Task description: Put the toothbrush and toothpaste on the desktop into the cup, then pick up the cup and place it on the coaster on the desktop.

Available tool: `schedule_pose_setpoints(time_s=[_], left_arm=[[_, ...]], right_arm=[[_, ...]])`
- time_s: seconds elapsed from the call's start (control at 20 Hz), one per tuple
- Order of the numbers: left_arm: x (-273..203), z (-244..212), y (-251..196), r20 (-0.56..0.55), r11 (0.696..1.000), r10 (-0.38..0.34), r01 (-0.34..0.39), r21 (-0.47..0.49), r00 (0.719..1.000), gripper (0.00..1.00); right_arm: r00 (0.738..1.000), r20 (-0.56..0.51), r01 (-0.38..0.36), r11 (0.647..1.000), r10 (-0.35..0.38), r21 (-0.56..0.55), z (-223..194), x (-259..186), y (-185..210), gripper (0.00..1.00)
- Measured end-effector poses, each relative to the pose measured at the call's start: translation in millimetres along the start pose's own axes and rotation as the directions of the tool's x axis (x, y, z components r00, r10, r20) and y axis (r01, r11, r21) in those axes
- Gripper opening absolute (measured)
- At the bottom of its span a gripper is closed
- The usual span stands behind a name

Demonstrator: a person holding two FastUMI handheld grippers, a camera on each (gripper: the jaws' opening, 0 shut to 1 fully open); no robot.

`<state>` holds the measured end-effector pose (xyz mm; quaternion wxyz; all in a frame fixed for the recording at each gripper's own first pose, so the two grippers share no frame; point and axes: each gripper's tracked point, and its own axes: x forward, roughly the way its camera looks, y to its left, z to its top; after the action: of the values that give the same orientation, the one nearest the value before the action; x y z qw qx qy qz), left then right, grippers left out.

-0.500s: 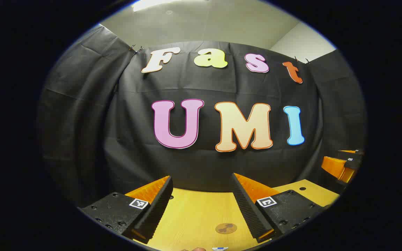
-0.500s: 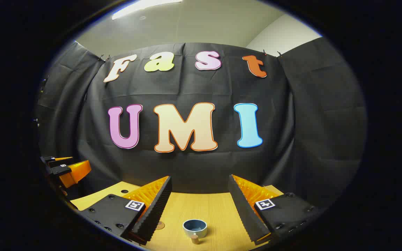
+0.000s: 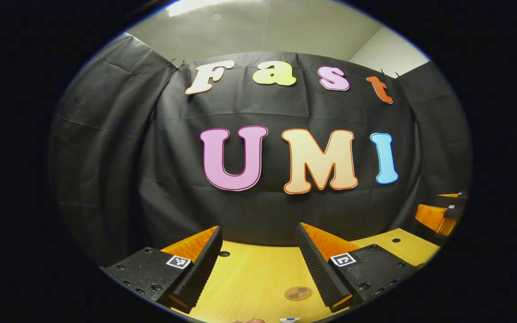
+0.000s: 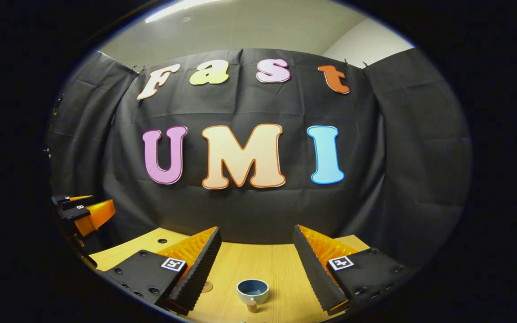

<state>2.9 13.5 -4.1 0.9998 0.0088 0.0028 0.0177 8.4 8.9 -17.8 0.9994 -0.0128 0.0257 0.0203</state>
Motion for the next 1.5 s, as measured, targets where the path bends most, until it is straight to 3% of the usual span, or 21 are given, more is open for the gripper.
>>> schedule_pose_setpoints(time_s=[0.1,0.4,0.75,1.1,1.5], left_arm=[[-1,-3,0,-0.006,1.000,-0.004,0.004,0.002,1.000,1.00],[-5,-1,1,0.001,1.000,-0.009,0.009,0.007,1.000,0.96],[-13,-5,2,-0.002,1.000,-0.018,0.018,0.013,1.000,0.96],[-21,-14,11,-0.023,1.000,0.003,-0.003,0.019,1.000,0.96],[-30,-26,23,-0.059,0.999,0.035,-0.033,0.022,0.998,0.96]], right_arm=[[1.000,-0.002,-0.001,1.000,0.001,-0.008,0,1,1,0.97],[0.999,-0.039,-0.005,1.000,0.004,-0.020,-14,1,3,0.99],[0.966,-0.257,-0.040,0.997,0.022,-0.063,-86,-9,7,0.99],[0.894,-0.448,-0.069,0.995,0.032,-0.066,-152,-22,7,0.99],[0.777,-0.628,-0.116,0.991,0.048,-0.068,-214,-43,14,1.00]])
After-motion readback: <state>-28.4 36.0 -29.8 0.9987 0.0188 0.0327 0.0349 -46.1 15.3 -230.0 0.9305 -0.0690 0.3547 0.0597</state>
